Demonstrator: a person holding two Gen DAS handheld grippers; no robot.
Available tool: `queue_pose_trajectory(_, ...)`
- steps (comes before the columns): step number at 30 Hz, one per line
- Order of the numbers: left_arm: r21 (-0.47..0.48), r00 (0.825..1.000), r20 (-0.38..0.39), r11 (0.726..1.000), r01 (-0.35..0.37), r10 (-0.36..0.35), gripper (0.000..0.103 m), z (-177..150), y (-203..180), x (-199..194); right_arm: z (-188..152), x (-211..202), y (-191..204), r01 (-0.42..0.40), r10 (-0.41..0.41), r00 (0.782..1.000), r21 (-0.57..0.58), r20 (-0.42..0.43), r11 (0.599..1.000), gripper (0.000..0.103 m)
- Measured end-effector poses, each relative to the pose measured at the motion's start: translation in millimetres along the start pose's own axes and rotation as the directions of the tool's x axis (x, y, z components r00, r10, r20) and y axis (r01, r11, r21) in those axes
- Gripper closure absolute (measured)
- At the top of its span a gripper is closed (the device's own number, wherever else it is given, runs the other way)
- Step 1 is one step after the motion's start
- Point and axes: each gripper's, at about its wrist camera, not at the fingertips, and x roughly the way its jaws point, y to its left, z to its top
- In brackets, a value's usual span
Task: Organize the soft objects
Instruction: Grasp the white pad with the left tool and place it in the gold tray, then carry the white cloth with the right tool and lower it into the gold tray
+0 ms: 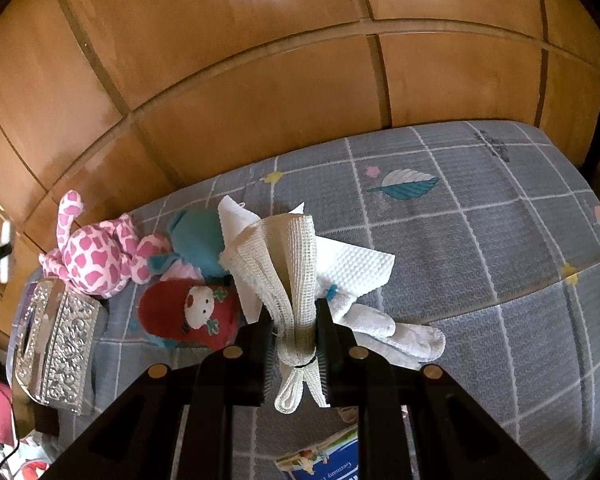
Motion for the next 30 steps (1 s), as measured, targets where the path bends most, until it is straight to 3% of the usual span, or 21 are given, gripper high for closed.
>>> queue_pose_trajectory(4,-0.135,0.999,0.024,0.99,-0.032,0.036,0.045,-32,67,-27,-1,2,4,0.011,-0.011,1.0,-0.026,-0.004,1.0,0.086)
queue_pose_trajectory(7,-0.184,0.996,0.031,0.98,-0.081,0.088,0.045,-66,103,-46,-1,3,5,0.024,-0.024,1.0,-0.037,-0.006,0.999,0.086)
queue_pose_trajectory(13,-0.267,0.986,-0.033,0.949,-0.169,0.166,0.045,-129,174,-61,-2,8,8,0.051,-0.052,0.998,-0.055,-0.022,0.997,0.086)
queue_pose_trajectory(16,-0.338,0.976,-0.068,0.916,-0.218,0.207,0.044,-149,203,-58,-3,10,13,0.077,-0.079,0.997,-0.078,-0.023,0.994,0.086)
queue_pose_trajectory(20,-0.339,0.964,-0.101,0.902,-0.266,0.247,0.041,-166,222,-53,-6,11,23,0.095,-0.098,0.995,-0.091,-0.029,0.991,0.086)
queue_pose_trajectory(23,-0.315,0.956,-0.113,0.903,-0.292,0.27,0.027,-174,227,-50,-9,16,35,0.106,-0.111,0.992,-0.096,-0.052,0.99,0.086)
queue_pose_trajectory(30,-0.333,0.958,-0.097,0.898,-0.288,0.271,0.019,-185,226,-53,8,29,74,0.109,-0.116,0.989,-0.084,-0.087,0.99,0.086)
